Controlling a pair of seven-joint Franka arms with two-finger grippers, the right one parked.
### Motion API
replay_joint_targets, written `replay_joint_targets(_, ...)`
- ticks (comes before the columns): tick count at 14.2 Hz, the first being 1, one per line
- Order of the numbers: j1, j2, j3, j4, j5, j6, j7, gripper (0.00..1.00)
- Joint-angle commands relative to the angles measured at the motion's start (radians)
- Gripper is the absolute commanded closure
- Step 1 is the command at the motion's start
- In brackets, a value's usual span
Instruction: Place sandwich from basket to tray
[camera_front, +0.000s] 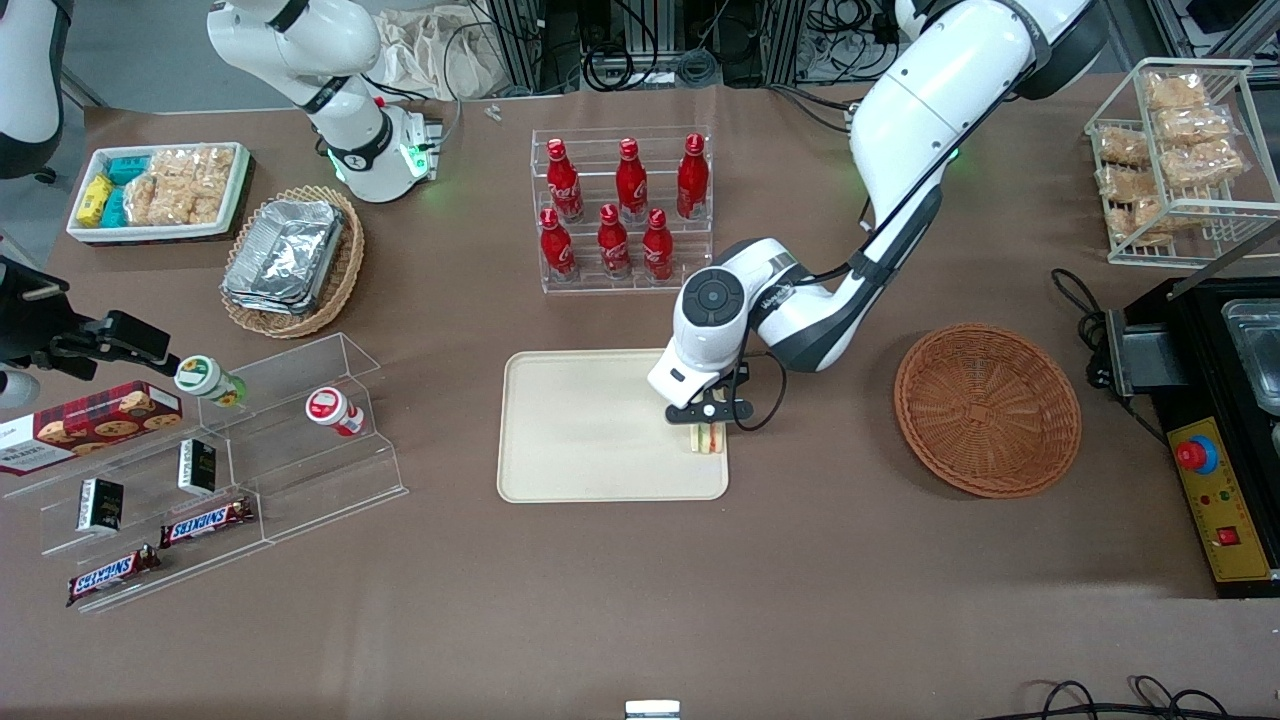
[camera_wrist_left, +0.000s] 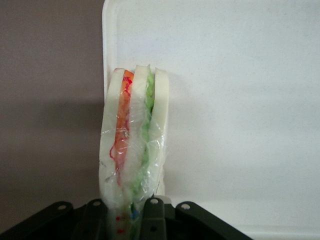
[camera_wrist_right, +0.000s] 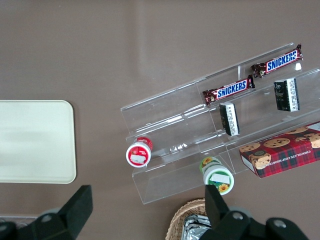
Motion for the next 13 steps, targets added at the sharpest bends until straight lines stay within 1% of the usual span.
replay_joint_targets(1,-0.013,0.026,0.000,0.040,0.027,0.016,-0.025,0.00)
replay_joint_targets(3,-0.016,0.013,0.000,0.042,0.026,0.006,-0.028,0.00)
replay_joint_targets(5,-0.003,-0.051,-0.003,0.042,0.009,-0.043,-0.034,0.00)
replay_joint_targets(6,0.016,-0.089,-0.005,0.049,-0.002,-0.107,-0.029,0.00)
replay_joint_targets(10,0.028,-0.210,0.000,0.144,-0.008,-0.391,0.001,0.00)
replay_joint_targets(11,0.066,-0.240,-0.005,0.146,-0.020,-0.440,0.042,0.00)
replay_joint_targets(13,0.125,-0.315,-0.005,0.144,-0.115,-0.514,0.168,0.00)
